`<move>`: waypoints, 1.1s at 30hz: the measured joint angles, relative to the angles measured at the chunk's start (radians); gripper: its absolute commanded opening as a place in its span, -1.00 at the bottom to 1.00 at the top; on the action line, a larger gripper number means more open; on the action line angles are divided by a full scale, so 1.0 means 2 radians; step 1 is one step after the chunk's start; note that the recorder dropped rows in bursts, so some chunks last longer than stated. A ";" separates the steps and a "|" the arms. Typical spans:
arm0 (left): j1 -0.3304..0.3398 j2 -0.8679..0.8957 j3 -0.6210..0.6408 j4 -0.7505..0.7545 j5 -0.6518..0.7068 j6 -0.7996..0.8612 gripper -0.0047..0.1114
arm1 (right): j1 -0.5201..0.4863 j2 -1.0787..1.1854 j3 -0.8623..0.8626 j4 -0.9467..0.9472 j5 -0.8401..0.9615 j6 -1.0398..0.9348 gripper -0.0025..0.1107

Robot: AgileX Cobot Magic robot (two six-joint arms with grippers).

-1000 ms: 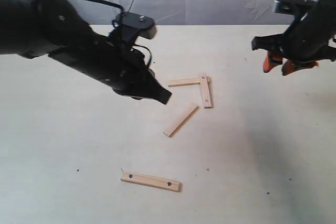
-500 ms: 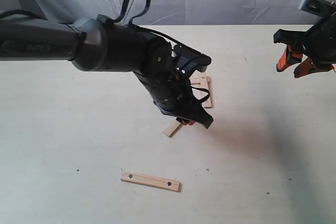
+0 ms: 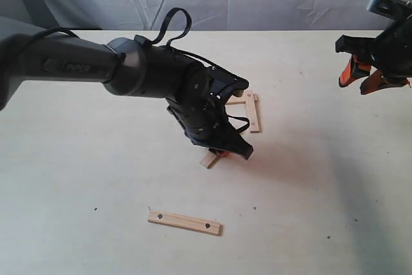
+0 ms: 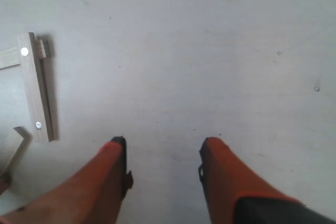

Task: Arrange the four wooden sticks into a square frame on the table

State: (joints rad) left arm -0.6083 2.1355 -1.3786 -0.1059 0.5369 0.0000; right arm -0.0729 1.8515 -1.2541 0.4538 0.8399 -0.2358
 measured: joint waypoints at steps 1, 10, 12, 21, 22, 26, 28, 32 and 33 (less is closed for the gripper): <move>0.000 0.001 -0.001 -0.001 0.000 0.003 -0.69 | 0.000 0.000 0.000 0.000 0.000 0.000 -0.16; 0.005 0.005 -0.030 -0.009 0.011 -0.051 -0.92 | 0.000 0.000 0.000 0.000 -0.009 -0.005 -0.16; 0.009 -0.008 -0.045 -0.009 0.011 -0.079 -0.92 | 0.000 0.000 0.000 0.000 -0.013 -0.007 -0.16; 0.029 -0.024 -0.069 0.036 -0.051 -0.234 -0.92 | 0.000 0.000 0.000 0.000 -0.022 -0.009 -0.16; 0.029 -0.016 -0.069 0.042 -0.056 -0.254 -0.92 | 0.000 0.000 0.000 0.000 -0.022 -0.009 -0.16; 0.029 0.007 -0.068 0.063 -0.064 -0.339 -0.92 | 0.000 0.000 0.008 0.001 -0.034 -0.009 -0.16; 0.029 0.015 -0.068 0.068 -0.064 -0.363 -0.92 | 0.000 0.000 0.014 0.001 -0.041 -0.009 -0.16; 0.029 0.020 -0.068 0.095 -0.063 -0.415 -0.92 | 0.000 0.000 0.016 0.004 -0.047 -0.010 -0.16; 0.029 0.020 -0.068 0.106 -0.063 -0.427 -0.92 | 0.000 0.000 0.016 0.005 -0.049 -0.010 -0.16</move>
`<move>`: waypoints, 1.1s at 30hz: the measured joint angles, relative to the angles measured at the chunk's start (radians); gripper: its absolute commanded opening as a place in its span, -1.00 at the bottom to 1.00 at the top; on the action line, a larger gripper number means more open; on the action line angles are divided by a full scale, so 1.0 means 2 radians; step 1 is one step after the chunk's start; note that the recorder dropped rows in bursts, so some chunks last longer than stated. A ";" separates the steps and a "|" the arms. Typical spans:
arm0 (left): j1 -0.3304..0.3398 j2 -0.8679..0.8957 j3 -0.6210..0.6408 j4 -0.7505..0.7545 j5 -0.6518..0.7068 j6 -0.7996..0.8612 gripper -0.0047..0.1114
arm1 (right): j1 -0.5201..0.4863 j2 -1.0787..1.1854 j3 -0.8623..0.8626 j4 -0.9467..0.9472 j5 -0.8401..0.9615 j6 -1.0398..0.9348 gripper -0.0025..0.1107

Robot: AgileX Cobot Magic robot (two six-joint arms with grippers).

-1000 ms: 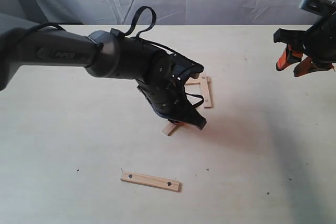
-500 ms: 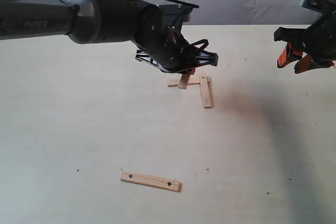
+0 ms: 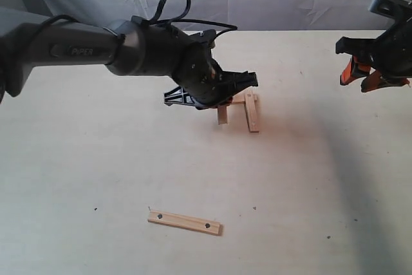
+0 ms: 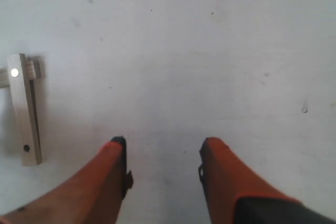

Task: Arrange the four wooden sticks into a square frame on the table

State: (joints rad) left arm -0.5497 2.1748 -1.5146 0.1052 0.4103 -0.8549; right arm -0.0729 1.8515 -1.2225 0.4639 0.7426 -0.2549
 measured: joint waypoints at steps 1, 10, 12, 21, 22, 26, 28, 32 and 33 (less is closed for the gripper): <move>0.000 0.000 0.000 0.007 0.000 -0.008 -0.92 | 0.000 0.000 0.000 0.000 -0.002 0.000 -0.16; 0.000 0.010 0.004 -0.007 0.029 -0.028 -0.92 | 0.000 0.000 0.001 0.003 -0.004 0.000 -0.16; 0.000 0.011 0.005 -0.010 0.029 -0.028 -0.92 | 0.000 0.000 0.001 0.003 -0.004 0.000 -0.16; 0.000 0.012 0.005 -0.011 0.024 -0.032 -0.49 | 0.000 0.000 0.001 0.004 -0.005 -0.001 -0.16; 0.000 0.012 0.005 -0.011 0.024 -0.032 -0.40 | 0.000 0.000 0.001 0.005 -0.005 -0.001 -0.16; 0.000 0.012 0.005 -0.011 0.024 -0.032 -0.13 | 0.000 0.000 0.001 0.008 -0.005 -0.001 -0.16; 0.000 0.008 0.005 -0.011 0.024 -0.032 -0.13 | 0.000 0.000 0.001 0.008 -0.004 -0.001 -0.16; 0.001 -0.021 0.005 -0.011 0.042 -0.008 -0.13 | -0.001 -0.001 0.001 0.033 0.011 -0.015 -0.16; 0.006 -0.032 0.005 -0.011 0.048 0.005 -0.13 | 0.002 -0.002 0.001 0.047 0.020 -0.031 -0.16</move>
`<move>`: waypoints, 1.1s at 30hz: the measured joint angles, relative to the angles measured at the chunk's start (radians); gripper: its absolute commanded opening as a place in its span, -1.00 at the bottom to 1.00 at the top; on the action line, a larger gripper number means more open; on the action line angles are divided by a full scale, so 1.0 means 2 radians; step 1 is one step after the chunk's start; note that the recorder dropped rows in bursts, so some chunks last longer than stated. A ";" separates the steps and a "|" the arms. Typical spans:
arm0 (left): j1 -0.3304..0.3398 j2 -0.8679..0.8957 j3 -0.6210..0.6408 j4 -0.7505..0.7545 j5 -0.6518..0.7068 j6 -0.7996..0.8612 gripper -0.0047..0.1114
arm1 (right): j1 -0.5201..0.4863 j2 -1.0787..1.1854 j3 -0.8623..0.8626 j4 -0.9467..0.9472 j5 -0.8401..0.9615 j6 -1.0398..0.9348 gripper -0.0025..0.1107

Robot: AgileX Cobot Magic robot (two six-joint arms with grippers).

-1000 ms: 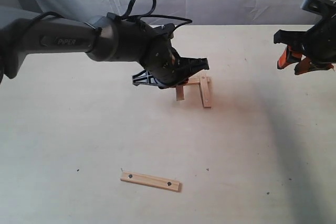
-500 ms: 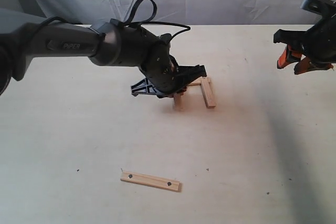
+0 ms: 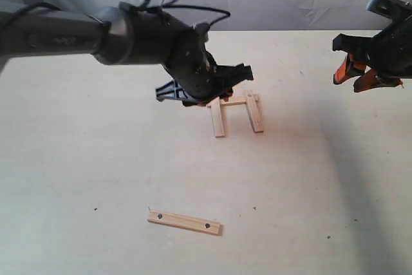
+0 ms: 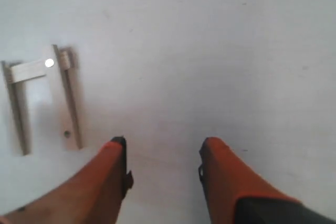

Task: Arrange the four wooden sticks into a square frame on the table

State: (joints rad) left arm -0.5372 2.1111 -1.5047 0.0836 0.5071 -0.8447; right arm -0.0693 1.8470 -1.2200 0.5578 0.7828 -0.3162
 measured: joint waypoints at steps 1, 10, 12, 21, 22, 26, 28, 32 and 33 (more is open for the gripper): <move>0.005 -0.015 0.000 -0.001 0.007 0.020 -0.13 | 0.004 -0.001 0.000 0.015 0.007 -0.020 -0.16; 0.174 -0.159 0.000 -0.042 0.158 0.268 -0.13 | 0.203 -0.005 0.000 0.064 0.066 -0.180 -0.16; 0.206 -0.176 0.001 -0.068 0.182 0.317 -0.13 | 0.259 -0.005 0.000 0.038 0.067 -0.191 -0.16; 0.263 -0.235 0.107 -0.140 0.176 0.404 -0.13 | 0.463 -0.003 0.021 -0.118 0.013 -0.190 -0.16; 0.263 -0.236 0.127 -0.150 0.156 0.410 -0.13 | 0.476 0.004 0.022 -0.125 -0.002 -0.184 -0.16; 0.263 -0.236 0.141 -0.166 0.130 0.413 -0.13 | 0.483 0.038 0.022 -0.117 -0.030 -0.158 -0.16; 0.263 -0.236 0.141 -0.170 0.127 0.413 -0.13 | 0.483 0.056 0.022 -0.109 -0.033 -0.156 -0.16; 0.263 -0.237 0.141 -0.195 0.119 0.434 -0.13 | 0.483 0.071 0.022 -0.100 -0.036 -0.155 -0.16; 0.263 -0.237 0.141 -0.201 0.119 0.438 -0.13 | 0.483 0.073 0.022 -0.100 -0.038 -0.154 -0.16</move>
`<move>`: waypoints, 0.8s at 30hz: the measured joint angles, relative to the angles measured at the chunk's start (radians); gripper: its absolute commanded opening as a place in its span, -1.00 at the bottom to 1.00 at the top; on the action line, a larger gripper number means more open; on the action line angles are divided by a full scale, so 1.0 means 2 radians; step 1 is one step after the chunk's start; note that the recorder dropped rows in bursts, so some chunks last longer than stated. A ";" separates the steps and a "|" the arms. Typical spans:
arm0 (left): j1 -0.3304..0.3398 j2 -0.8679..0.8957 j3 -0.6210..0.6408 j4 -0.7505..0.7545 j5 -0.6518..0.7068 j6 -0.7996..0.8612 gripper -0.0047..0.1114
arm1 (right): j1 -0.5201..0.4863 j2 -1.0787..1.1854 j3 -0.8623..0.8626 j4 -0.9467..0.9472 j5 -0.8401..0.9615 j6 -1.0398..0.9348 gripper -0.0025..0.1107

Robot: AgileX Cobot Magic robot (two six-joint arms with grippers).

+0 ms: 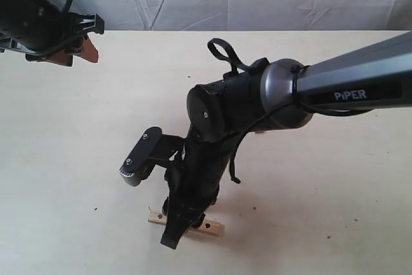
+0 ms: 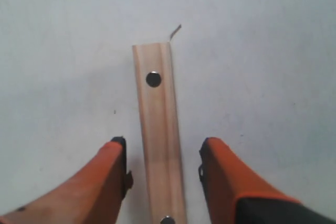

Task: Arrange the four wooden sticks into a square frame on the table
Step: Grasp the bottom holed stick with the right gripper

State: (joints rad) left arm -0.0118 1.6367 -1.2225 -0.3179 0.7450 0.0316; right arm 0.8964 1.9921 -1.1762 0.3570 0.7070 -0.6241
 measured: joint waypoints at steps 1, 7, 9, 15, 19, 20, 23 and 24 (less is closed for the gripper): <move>0.000 0.000 0.000 -0.002 0.000 0.003 -0.13 | 0.000 0.001 0.000 0.001 -0.001 0.000 -0.16; 0.000 0.000 0.000 -0.011 -0.001 0.012 -0.13 | 0.000 0.012 0.000 0.001 -0.010 0.000 -0.17; 0.000 0.000 0.000 -0.012 -0.001 0.012 -0.13 | 0.000 0.013 0.000 0.003 -0.010 0.000 -0.28; 0.000 0.000 0.000 -0.012 -0.001 0.012 -0.13 | 0.000 0.017 -0.002 0.003 0.003 -0.001 -0.95; 0.000 0.000 0.000 -0.012 -0.002 0.014 -0.13 | 0.000 0.017 -0.003 0.005 0.006 -0.001 -0.95; 0.000 0.000 0.000 -0.012 -0.002 0.014 -0.13 | 0.000 0.017 -0.006 0.004 0.011 -0.001 -0.95; 0.000 0.000 0.000 -0.012 -0.002 0.014 -0.13 | 0.000 0.017 -0.012 -0.006 0.024 -0.001 -0.96; 0.000 0.000 0.000 -0.012 -0.002 0.014 -0.13 | 0.000 0.015 -0.016 -0.013 0.025 -0.001 -0.96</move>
State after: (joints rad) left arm -0.0118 1.6367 -1.2225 -0.3422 0.7404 0.0596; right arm 0.8964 2.0217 -1.2075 0.3306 0.7575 -0.6258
